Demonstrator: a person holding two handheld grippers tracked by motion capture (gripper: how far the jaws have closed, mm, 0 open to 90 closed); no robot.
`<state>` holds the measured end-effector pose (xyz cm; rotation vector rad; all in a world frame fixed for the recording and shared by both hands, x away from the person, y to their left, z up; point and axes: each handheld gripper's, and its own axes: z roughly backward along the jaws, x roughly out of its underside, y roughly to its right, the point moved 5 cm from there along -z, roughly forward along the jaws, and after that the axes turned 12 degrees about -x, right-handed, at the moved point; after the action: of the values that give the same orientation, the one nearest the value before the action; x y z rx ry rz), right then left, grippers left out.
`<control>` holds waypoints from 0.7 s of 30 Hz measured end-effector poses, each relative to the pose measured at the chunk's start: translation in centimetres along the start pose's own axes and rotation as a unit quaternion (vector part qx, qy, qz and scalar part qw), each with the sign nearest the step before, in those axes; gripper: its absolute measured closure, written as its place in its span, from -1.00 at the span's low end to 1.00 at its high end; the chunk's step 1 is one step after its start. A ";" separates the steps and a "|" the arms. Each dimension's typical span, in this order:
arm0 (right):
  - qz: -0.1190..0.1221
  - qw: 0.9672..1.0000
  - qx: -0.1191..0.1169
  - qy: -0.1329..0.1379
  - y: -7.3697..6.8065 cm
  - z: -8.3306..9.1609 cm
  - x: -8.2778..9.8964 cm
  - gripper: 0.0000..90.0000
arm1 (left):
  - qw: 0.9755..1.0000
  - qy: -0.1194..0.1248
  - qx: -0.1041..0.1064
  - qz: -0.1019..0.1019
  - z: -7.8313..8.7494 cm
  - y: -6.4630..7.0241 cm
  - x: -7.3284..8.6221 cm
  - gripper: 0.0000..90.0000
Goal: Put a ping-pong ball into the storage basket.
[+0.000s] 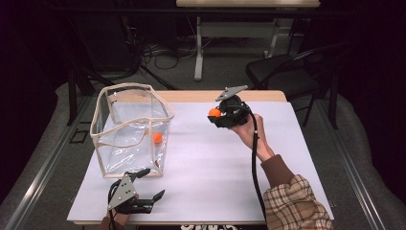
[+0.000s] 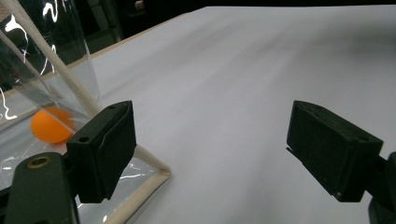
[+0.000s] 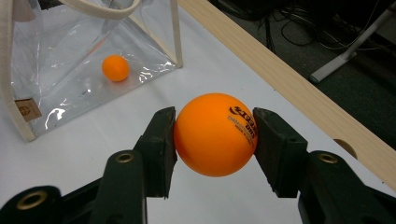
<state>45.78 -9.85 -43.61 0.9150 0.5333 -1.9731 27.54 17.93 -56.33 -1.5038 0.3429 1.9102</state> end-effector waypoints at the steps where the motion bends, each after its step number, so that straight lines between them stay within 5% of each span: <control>1: 0.001 1.000 0.000 0.000 0.0 0.0 -0.1 0.13 | 1.000 0.001 0.000 0.001 0.0 0.0 0.0 -0.65; 21: 0.005 1.000 -0.002 0.003 0.1 -0.2 -1.1 0.13 | 1.000 -0.001 0.001 -0.001 0.0 0.0 0.0 -0.65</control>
<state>46.31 -9.13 -42.86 0.9191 0.5347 -1.9611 27.55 17.90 -56.35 -1.4996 0.3434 1.9098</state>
